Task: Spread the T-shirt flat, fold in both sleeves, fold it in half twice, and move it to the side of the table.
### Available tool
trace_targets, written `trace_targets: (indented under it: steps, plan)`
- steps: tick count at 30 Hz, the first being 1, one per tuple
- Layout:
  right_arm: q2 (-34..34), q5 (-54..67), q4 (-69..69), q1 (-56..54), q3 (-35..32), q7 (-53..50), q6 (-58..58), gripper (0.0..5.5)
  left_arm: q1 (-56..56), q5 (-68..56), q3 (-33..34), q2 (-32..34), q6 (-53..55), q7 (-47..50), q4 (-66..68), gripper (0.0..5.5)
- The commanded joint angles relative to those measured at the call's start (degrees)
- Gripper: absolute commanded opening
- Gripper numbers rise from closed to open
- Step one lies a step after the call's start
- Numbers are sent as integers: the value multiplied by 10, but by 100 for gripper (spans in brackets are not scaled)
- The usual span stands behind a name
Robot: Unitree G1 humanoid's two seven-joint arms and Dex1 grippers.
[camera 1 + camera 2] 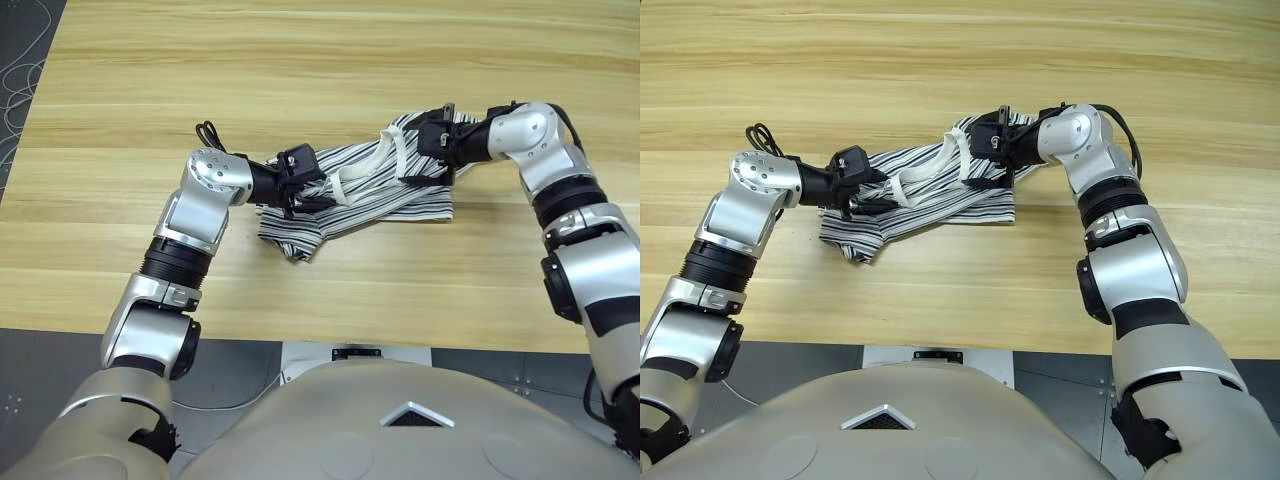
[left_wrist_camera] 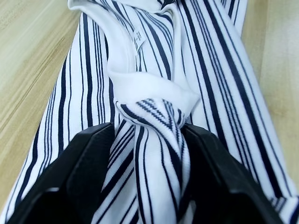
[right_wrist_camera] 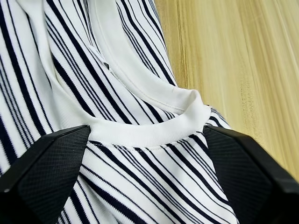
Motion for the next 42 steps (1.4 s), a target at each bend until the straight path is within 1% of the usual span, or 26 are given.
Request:
trace_targets:
  steps: [1,4,8,11,13,14,16,18,20,21,23,26,27,39,42]
  plan:
    - [8,-26,29,25,20,3,18,448,-13,-1,6,-3,-2,7,3,262]
    - [11,-23,34,29,22,22,34,448,-16,-8,11,-9,2,6,4,262]
    - [9,-19,33,31,22,30,37,386,-20,-15,17,-16,7,6,5,262]
    - [8,-18,31,30,20,31,38,318,-23,-17,19,-18,8,4,8,262]
    - [8,-17,30,29,19,31,38,280,-26,-20,22,-21,10,2,9,233]
    - [7,-17,29,29,19,31,38,270,-26,-20,22,-21,10,1,9,223]
    - [7,-16,27,29,18,33,39,224,-27,-19,22,-22,11,0,8,184]
    - [7,-14,25,30,16,34,40,196,-28,-18,21,-22,11,1,10,160]
    - [7,-13,22,30,15,35,42,144,-29,-17,21,-22,11,3,13,117]
    - [8,-12,20,31,15,36,42,132,-30,-17,21,-22,11,4,15,105]
    - [8,-11,16,32,15,38,45,88,-31,-17,22,-21,11,4,17,65]
    - [9,-8,10,34,13,39,47,33,-32,-16,21,-22,12,3,19,15]
    - [9,-7,8,35,13,39,48,15,-32,-16,21,-22,11,3,19,10]
    - [6,-3,1,36,9,35,47,15,-36,-15,20,-26,2,6,27,10]
    - [-3,38,-60,42,-20,57,60,15,-37,-24,29,-17,-28,-5,2,10]
